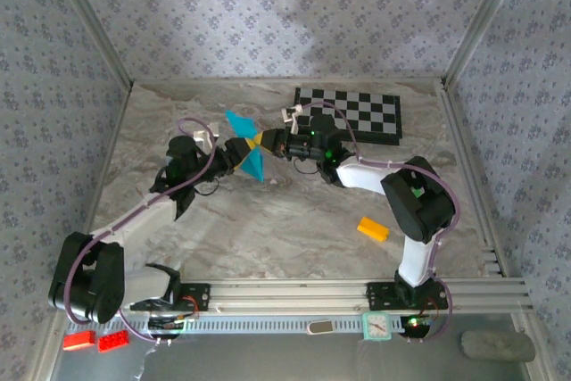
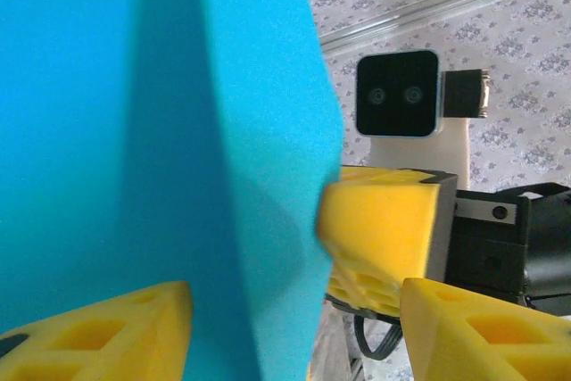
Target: Fold a paper plane with a square sheet of paper (pick it up from the middle)
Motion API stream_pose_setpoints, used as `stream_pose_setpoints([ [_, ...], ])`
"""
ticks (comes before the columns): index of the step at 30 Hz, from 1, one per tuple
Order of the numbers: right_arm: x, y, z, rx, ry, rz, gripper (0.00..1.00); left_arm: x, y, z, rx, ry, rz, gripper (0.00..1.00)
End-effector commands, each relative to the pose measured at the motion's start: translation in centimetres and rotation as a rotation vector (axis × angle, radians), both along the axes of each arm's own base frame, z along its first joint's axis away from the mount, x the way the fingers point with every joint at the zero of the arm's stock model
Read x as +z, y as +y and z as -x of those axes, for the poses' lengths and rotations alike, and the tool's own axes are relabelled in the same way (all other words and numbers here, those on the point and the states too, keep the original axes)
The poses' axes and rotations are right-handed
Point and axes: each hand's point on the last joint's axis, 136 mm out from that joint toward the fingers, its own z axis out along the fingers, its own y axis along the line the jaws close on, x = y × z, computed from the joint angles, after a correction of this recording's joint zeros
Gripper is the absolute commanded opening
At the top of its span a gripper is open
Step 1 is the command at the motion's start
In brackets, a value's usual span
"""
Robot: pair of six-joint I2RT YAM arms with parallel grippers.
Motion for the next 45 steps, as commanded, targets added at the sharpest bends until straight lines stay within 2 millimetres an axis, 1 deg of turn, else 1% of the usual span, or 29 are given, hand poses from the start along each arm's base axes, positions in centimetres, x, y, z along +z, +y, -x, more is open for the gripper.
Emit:
stream_pose_setpoints([
  [1, 2.4, -0.2, 0.8, 0.011, -0.032, -0.055, 0.06, 0.4, 0.1, 0.0, 0.015, -0.031, 0.012, 0.62],
  [6, 2.5, -0.2, 0.8, 0.01, -0.024, -0.067, 0.06, 0.6, 0.2, 0.1, 0.014, -0.047, 0.018, 0.61],
  [13, 3.0, 0.0, 0.7, 0.02, 0.005, -0.114, 0.07, 3.3, -1.0, 0.6, -0.056, -0.144, 0.098, 0.54],
  [15, 3.1, 0.0, 0.6, 0.021, 0.011, -0.125, 0.08, 3.7, -1.2, 0.8, -0.068, -0.163, 0.105, 0.51],
  [23, 3.6, -0.2, 0.5, 0.017, 0.031, -0.147, 0.1, 4.1, -1.3, 0.9, -0.07, -0.188, 0.106, 0.4],
  [28, 4.1, -0.2, 0.6, 0.019, 0.037, -0.163, 0.13, 3.9, -1.3, 0.8, -0.073, -0.197, 0.094, 0.31],
  [32, 4.2, -0.4, 0.5, 0.014, 0.038, -0.162, 0.17, 3.9, -1.3, 0.7, -0.073, -0.206, 0.09, 0.24],
  [34, 3.9, -0.6, 0.5, 0.01, 0.052, -0.144, 0.23, 3.8, -1.3, 0.7, -0.072, -0.205, 0.079, 0.21],
  [36, 3.6, -1.1, 0.3, -0.009, 0.045, -0.116, 0.29, 3.5, -1.3, 0.6, -0.071, -0.2, 0.062, 0.19],
  [39, 2.6, -2.7, -0.1, -0.061, 0.028, -0.041, 0.39, 2.9, -1.2, 0.7, -0.075, -0.19, 0.032, 0.16],
  [41, 1.9, -4.2, -0.3, -0.109, 0.008, 0.016, 0.43, 2.1, -1.1, 0.7, -0.076, -0.174, -0.007, 0.14],
  [44, 0.5, -7.2, -1.0, -0.206, -0.011, 0.121, 0.48, 1.1, -0.7, 0.7, -0.075, -0.158, -0.095, 0.12],
  [45, 0.2, -8.3, -1.1, -0.24, -0.026, 0.159, 0.49, 0.4, -0.4, 0.7, -0.072, -0.142, -0.141, 0.12],
])
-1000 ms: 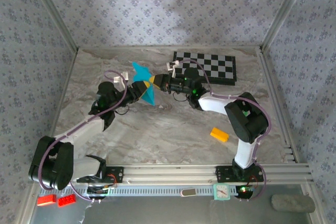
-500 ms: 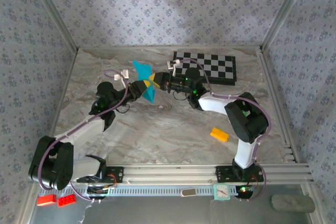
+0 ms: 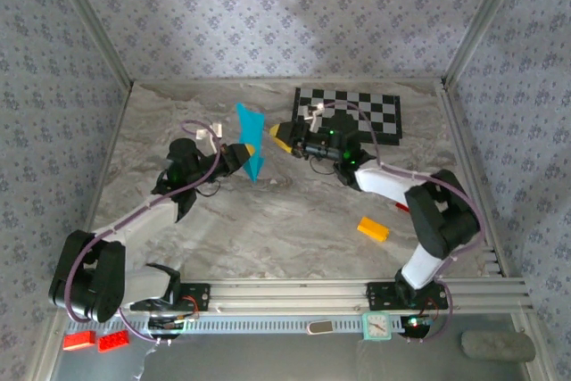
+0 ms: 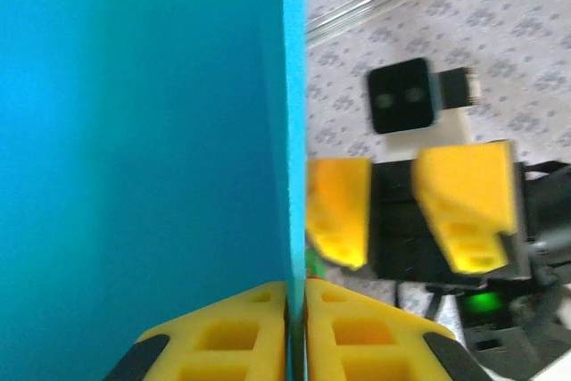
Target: Fold a paper plane with a square sheet of paper (pick it up from the middle)
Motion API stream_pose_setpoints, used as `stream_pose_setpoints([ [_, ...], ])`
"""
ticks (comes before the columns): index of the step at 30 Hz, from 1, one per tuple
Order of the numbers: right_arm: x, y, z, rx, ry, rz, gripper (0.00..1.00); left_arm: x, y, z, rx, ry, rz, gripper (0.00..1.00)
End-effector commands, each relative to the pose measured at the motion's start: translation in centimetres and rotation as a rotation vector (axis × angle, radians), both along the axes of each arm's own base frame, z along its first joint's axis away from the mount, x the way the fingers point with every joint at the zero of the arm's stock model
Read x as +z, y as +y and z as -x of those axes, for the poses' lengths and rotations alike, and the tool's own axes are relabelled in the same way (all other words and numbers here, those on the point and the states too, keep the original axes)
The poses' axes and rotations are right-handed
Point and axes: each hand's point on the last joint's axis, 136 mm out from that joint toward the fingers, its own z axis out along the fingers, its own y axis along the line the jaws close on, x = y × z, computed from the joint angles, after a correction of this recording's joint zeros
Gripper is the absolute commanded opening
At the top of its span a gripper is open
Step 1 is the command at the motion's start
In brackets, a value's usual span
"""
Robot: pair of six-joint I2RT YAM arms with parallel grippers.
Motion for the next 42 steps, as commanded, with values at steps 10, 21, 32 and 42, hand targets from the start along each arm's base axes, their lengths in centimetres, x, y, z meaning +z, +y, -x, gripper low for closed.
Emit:
stream_pose_setpoints([
  [10, -2.9, -11.8, 0.2, -0.352, -0.13, 0.605, 0.57, -5.8, 4.7, 0.2, 0.055, 0.084, -0.683, 0.1],
  [21, -3.9, -15.5, 1.0, -0.458, -0.127, 0.75, 0.65, -9.3, 9.0, -1.5, 0.142, 0.11, -1.419, 0.07],
  [32, -5.2, -17.4, 1.4, -0.503, -0.067, 0.769, 0.66, -13.8, 7.9, -4.3, 0.106, 0.085, -1.941, 0.06],
  [42, -6.2, -18.1, 1.6, -0.505, -0.036, 0.775, 0.65, -18.0, 4.6, -4.8, 0.034, 0.081, -2.075, 0.12],
])
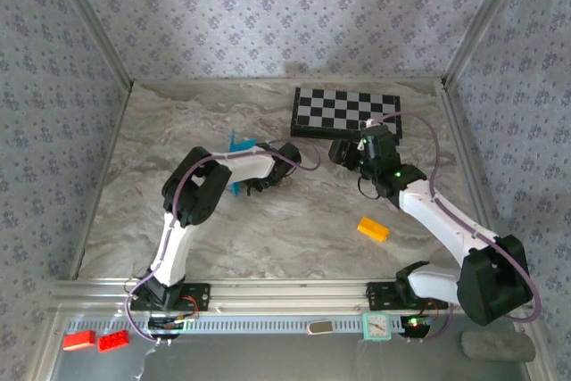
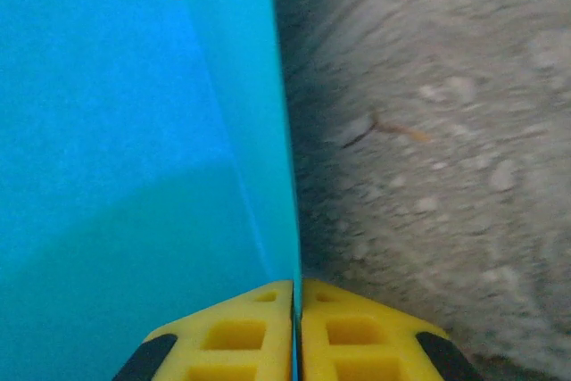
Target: Fold a paper plane with a square sheet of paper (pick it up from the middle)
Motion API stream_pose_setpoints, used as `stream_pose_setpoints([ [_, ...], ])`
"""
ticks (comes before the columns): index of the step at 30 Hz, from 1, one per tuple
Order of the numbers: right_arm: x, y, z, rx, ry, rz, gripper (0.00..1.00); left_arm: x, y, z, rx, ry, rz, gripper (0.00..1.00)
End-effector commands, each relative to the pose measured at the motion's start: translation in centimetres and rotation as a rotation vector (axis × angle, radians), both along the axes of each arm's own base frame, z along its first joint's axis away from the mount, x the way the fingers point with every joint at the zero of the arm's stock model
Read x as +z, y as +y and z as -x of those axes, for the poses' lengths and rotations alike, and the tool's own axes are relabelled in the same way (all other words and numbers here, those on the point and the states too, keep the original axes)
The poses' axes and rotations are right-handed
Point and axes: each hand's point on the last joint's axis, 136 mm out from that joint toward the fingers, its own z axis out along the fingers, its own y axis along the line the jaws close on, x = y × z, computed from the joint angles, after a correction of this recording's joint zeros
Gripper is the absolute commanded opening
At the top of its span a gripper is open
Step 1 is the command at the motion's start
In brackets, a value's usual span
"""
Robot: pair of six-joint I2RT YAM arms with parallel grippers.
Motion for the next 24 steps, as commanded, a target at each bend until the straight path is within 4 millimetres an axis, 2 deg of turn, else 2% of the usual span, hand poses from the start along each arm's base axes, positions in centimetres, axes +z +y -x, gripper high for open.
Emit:
stream_pose_setpoints([
  [1, -0.3, -0.8, 0.3, -0.039, 0.017, -0.013, 0.65, 0.6, -0.5, 0.1, -0.001, -0.006, -0.043, 0.14],
  [8, -0.6, -1.0, 0.0, -0.051, 0.032, -0.031, 0.65, 0.5, -3.5, 1.3, 0.026, 0.029, 0.155, 0.25],
  [18, -0.8, -1.0, -0.2, -0.063, 0.042, -0.05, 0.64, 2.3, -6.6, 2.7, 0.094, 0.04, 0.41, 0.31],
  [21, -0.9, -1.3, -0.3, -0.082, 0.048, -0.061, 0.64, 3.1, -8.0, 3.6, 0.116, 0.062, 0.534, 0.36],
  [24, -0.9, -1.6, -0.4, -0.098, 0.05, -0.076, 0.64, 4.2, -10.2, 5.0, 0.134, 0.104, 0.731, 0.39],
])
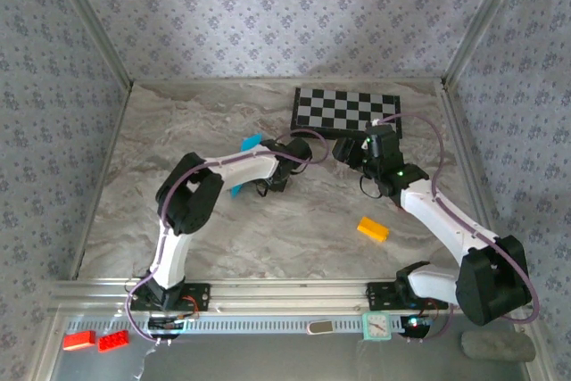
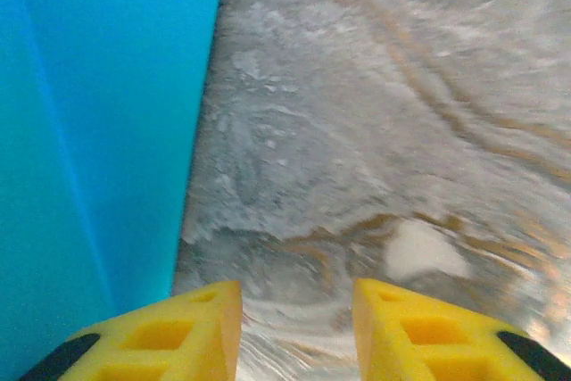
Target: Fold a paper plane with a square sheet of paper (pick it up from the middle)
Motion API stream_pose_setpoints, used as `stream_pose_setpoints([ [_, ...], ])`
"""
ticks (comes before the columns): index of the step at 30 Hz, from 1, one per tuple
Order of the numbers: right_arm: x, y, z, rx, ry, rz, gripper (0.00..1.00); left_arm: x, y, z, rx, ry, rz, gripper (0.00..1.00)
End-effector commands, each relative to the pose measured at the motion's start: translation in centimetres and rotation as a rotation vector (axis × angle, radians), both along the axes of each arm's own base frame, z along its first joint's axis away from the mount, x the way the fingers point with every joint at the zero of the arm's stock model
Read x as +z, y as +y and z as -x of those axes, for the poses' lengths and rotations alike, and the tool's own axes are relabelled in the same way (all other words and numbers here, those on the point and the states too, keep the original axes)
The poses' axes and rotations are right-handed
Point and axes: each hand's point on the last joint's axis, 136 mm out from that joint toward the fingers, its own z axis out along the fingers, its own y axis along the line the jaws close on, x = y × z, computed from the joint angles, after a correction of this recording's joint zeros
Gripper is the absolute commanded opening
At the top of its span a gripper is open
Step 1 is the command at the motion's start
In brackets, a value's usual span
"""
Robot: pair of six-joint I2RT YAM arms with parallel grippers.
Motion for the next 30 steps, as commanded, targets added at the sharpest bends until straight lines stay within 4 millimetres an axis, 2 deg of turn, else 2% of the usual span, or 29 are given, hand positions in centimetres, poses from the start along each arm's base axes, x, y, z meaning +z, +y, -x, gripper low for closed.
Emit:
stream_pose_setpoints([
  [1, -0.8, -0.7, 0.0, -0.038, 0.023, -0.025, 0.64, 2.9, -3.4, 2.2, 0.037, 0.047, 0.302, 0.4],
  [4, -0.8, -0.7, -0.2, -0.04, 0.024, -0.035, 0.64, 4.1, -5.1, 4.0, 0.036, 0.084, 0.487, 0.44],
  [7, -1.1, -0.5, -0.3, -0.035, 0.031, -0.037, 0.64, 5.1, -4.7, 5.1, 0.032, 0.09, 0.542, 0.47],
  [9, -1.3, -0.3, -0.4, -0.03, 0.04, -0.041, 0.64, 5.7, -4.0, 5.1, 0.038, 0.075, 0.558, 0.49],
  [12, -1.6, 0.3, -0.7, -0.017, 0.046, -0.05, 0.64, 5.4, -2.6, 4.2, 0.08, 0.063, 0.593, 0.54],
  [23, -2.2, 1.9, -0.8, 0.017, 0.069, -0.045, 0.64, 1.9, 1.5, -1.2, 0.245, 0.035, 0.651, 0.65],
  [30, -2.7, 2.7, -0.9, 0.038, 0.087, -0.041, 0.65, -0.5, 3.5, -2.8, 0.316, 0.044, 0.622, 0.67],
])
